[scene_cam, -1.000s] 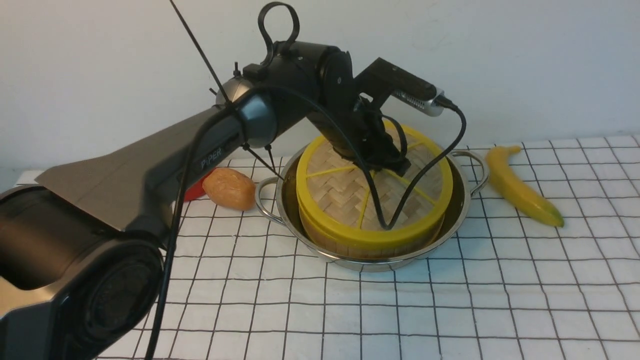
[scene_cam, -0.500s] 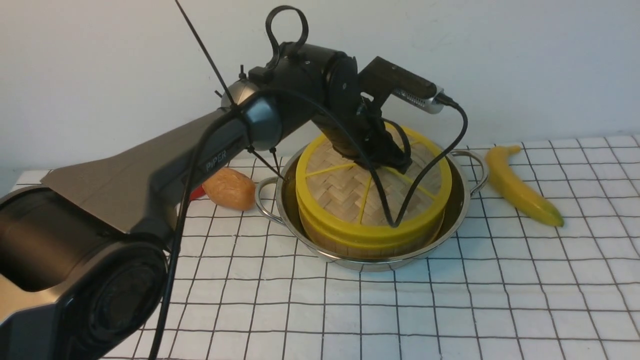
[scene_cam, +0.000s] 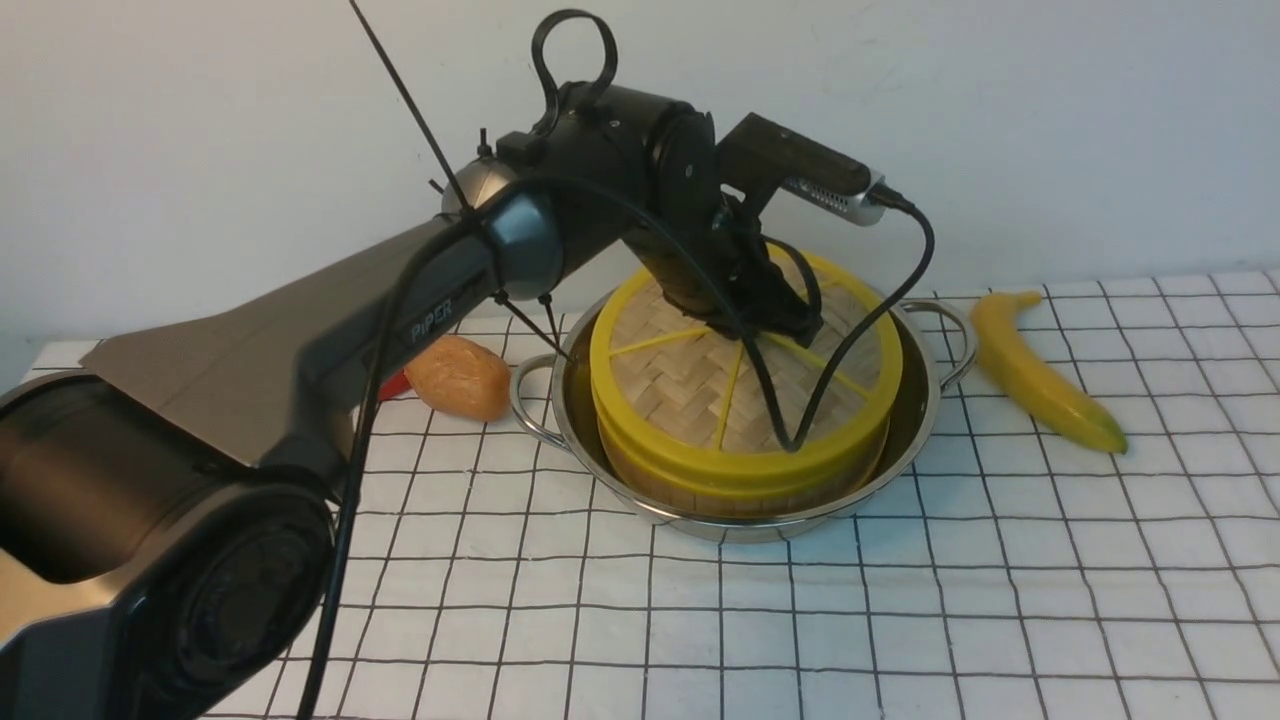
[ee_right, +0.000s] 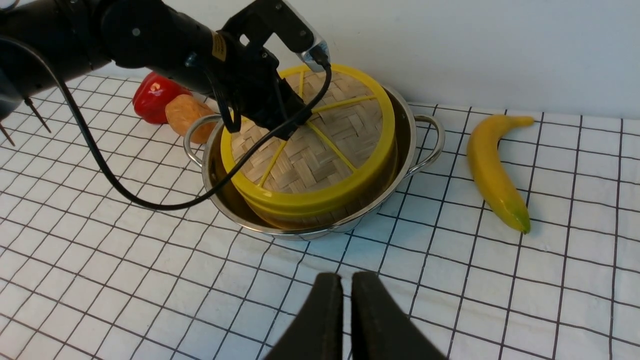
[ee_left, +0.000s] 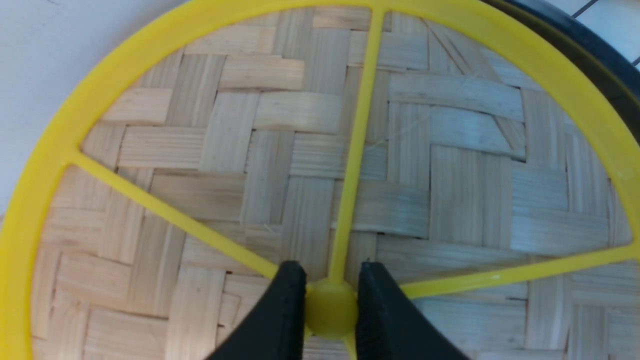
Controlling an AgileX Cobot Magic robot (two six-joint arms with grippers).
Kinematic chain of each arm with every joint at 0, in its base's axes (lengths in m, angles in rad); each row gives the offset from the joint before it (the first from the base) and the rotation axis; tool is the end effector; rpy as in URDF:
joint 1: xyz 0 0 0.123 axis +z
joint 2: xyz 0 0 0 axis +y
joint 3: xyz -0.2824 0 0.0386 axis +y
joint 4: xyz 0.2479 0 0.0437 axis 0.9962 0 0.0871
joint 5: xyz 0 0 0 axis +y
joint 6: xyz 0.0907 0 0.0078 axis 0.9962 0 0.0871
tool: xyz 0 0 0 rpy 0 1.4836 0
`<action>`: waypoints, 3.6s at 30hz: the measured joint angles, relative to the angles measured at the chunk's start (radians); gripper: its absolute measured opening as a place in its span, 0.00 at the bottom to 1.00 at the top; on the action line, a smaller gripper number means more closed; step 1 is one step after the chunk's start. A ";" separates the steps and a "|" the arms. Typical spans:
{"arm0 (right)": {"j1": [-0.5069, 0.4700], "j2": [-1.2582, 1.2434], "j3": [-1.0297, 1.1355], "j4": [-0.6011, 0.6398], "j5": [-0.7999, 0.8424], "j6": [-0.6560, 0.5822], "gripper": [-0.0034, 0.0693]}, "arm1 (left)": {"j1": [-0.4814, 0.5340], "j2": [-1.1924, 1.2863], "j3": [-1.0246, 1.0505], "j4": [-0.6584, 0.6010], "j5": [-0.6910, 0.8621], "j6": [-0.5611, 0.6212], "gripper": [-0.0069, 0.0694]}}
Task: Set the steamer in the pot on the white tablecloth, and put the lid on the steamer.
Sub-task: 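Place the yellow bamboo steamer lid onto the steamer in the pot with the left gripper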
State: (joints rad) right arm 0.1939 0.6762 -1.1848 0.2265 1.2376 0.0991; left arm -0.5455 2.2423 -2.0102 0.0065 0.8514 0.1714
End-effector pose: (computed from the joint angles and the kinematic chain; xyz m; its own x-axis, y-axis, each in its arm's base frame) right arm 0.0657 0.0326 0.4359 -0.6340 0.0482 -0.7718 -0.2499 0.9317 0.2635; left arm 0.4333 -0.2625 0.2291 -0.6163 0.5785 -0.5343 0.6340 0.7669 0.0990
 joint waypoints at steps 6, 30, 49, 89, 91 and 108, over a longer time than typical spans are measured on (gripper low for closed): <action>0.000 0.000 0.000 0.000 0.000 0.000 0.12 | 0.000 -0.001 -0.014 0.005 0.023 -0.004 0.25; 0.000 0.000 0.000 0.000 0.000 0.000 0.12 | 0.000 0.000 -0.022 0.010 0.042 -0.007 0.25; 0.000 0.000 0.000 0.000 0.000 0.000 0.12 | 0.000 0.000 -0.022 0.001 0.039 0.001 0.25; 0.000 0.000 0.000 0.000 0.000 0.000 0.13 | 0.000 -0.003 -0.022 0.005 0.045 0.000 0.25; 0.000 0.000 0.000 0.000 0.000 0.000 0.13 | 0.000 -0.009 -0.022 0.012 0.045 0.000 0.25; 0.000 0.000 0.000 0.000 0.000 0.000 0.13 | 0.001 -0.013 -0.024 -0.007 0.039 0.000 0.25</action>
State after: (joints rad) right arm 0.1939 0.6762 -1.1848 0.2264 1.2376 0.0991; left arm -0.5446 2.2291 -2.0343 0.0000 0.8904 0.1717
